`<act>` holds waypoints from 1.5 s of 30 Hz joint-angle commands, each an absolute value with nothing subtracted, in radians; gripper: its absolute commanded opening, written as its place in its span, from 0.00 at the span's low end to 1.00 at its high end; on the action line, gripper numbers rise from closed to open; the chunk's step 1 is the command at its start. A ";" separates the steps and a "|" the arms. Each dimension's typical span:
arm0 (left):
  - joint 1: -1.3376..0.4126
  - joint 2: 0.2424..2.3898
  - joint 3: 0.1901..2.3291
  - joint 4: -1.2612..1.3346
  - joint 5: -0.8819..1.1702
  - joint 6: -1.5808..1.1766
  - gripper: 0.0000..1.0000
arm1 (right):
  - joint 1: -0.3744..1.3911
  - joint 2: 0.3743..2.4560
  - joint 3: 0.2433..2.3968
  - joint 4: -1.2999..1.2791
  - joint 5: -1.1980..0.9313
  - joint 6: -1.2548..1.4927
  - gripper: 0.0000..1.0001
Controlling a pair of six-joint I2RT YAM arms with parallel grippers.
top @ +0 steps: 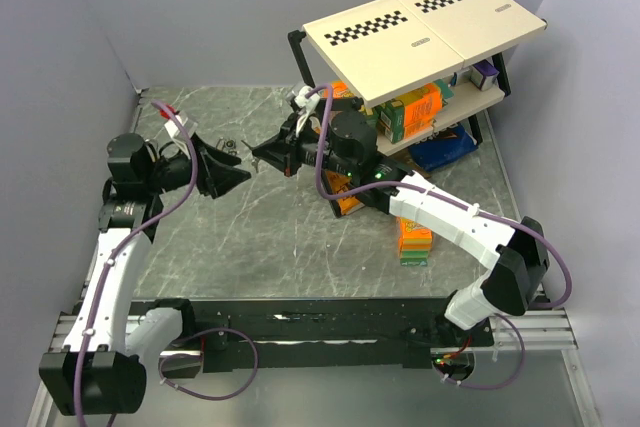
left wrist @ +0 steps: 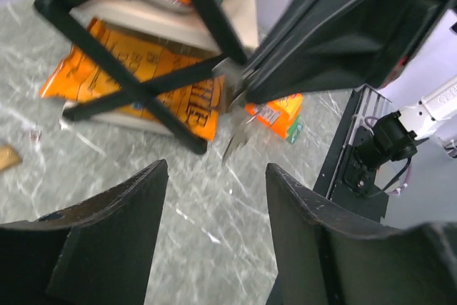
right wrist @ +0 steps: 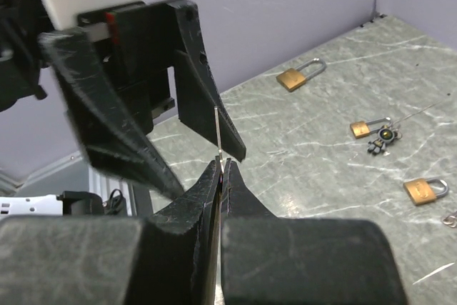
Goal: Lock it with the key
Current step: Place the key at the center of the board.
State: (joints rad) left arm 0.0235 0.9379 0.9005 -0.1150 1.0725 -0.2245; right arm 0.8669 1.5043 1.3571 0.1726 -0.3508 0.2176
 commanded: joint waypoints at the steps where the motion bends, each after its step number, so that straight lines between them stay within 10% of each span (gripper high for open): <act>1: -0.056 0.922 0.903 -0.011 0.983 -0.244 0.61 | 0.881 1.511 1.399 0.227 -0.334 0.236 0.00; 14: -0.118 0.954 0.904 -0.008 0.922 -0.261 0.42 | 0.884 1.506 1.378 0.221 -0.334 0.227 0.00; 27: -0.130 0.917 0.903 0.012 0.928 -0.273 0.01 | 0.882 1.512 1.377 0.198 -0.348 0.239 0.00; 35: -0.097 0.923 0.934 -0.198 0.930 -0.186 0.01 | 0.858 1.500 1.394 0.150 -0.330 0.197 0.81; 45: 0.164 1.279 1.164 -0.593 0.704 0.041 0.01 | 0.844 1.436 1.358 0.083 -0.437 0.120 1.00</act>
